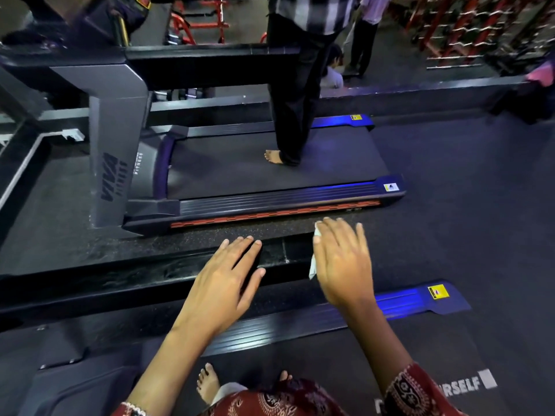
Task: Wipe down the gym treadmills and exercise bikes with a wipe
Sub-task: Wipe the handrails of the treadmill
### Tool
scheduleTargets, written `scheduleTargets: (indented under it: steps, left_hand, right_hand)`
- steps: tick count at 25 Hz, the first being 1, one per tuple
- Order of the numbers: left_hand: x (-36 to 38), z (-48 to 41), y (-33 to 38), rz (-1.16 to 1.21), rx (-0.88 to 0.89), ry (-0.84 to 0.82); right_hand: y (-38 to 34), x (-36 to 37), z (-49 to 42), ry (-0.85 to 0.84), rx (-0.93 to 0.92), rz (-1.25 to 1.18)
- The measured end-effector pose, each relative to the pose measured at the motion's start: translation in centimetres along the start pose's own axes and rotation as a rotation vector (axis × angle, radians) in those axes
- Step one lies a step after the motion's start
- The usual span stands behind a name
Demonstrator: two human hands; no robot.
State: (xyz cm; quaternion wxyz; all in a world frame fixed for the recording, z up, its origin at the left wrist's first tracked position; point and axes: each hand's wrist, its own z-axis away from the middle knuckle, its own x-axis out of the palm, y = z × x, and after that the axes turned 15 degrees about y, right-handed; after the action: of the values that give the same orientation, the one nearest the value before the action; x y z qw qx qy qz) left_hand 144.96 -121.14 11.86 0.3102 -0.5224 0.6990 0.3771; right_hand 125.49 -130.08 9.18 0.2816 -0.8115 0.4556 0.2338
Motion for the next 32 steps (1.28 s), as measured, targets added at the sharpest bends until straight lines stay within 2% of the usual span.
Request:
scheduleTargets:
  steps: [2,4,6,8,10,12,14,15,17,18,19,21,22,23,24,26,27,28,29,32]
  left_hand:
    - [0.4,0.0,0.3,0.018,0.005,-0.003]
    - [0.6,-0.1,0.4,0.039,0.009,-0.006]
    - [0.6,-0.1,0.3,0.050,0.017,-0.002]
    - [0.5,0.2,0.3,0.045,0.026,0.011]
    - [0.4,0.4,0.4,0.040,0.031,0.026]
    - [0.4,0.5,0.4,0.045,0.034,0.040]
    - [0.2,0.8,0.4,0.046,0.032,0.051]
    - [0.1,0.9,0.3,0.045,0.031,0.054]
    - [-0.1,1.2,0.2,0.037,0.028,0.059]
    - [-0.1,1.4,0.1,0.035,0.027,0.062]
    - [-0.1,1.4,0.1,0.033,0.026,0.065]
    - [-0.3,1.5,-0.1,0.027,0.027,0.071]
    - [-0.4,1.6,-0.2,0.023,0.023,0.077]
    - [-0.7,1.7,-0.4,0.015,0.013,0.086]
    - [-1.0,2.0,-0.7,0.004,-0.001,0.095]
    - [-1.5,2.6,-1.3,-0.017,-0.036,0.106]
    - [-1.7,2.8,-1.6,-0.022,-0.051,0.110]
    - [-1.8,3.1,-1.9,-0.026,-0.062,0.115]
    - [-1.9,3.3,-2.3,-0.027,-0.069,0.122]
    - [-2.5,4.1,-3.7,-0.038,-0.096,0.141]
  right_hand:
    - [-1.5,-0.2,1.3,0.041,0.054,-0.009]
    - [-3.4,-0.3,3.1,0.014,-0.109,-0.106]
    - [-2.0,-0.3,3.1,0.000,-0.211,-0.125]
    - [-0.3,-0.2,2.9,0.066,-0.033,-0.079]
    - [-1.5,-0.2,2.9,0.095,0.129,-0.117]
    - [-3.5,-0.4,3.9,0.069,0.000,-0.135]
    - [-2.4,-0.6,4.2,0.042,-0.161,-0.125]
    - [-1.3,-0.6,3.9,0.053,-0.118,-0.102]
    - [-1.3,-0.7,3.4,0.079,0.112,-0.092]
    - [-2.4,-0.6,3.2,0.071,0.162,-0.109]
    - [-4.0,-0.6,3.2,0.037,0.125,-0.129]
    - [-6.2,-0.7,4.2,-0.056,-0.122,-0.209]
    - [-5.8,-0.9,4.3,-0.089,-0.224,-0.214]
    - [-4.5,-1.1,3.9,-0.097,-0.250,-0.182]
    - [-3.3,-1.3,3.6,-0.071,-0.186,-0.127]
    - [-2.2,-1.4,2.8,-0.005,0.083,-0.035]
    - [-2.9,-1.2,2.4,0.003,0.166,-0.006]
    - [-4.7,-0.8,2.1,-0.014,0.167,-0.002]
    - [-7.0,-0.4,2.1,-0.060,0.100,-0.030]
    - [-10.7,-0.2,3.4,-0.217,-0.299,-0.192]
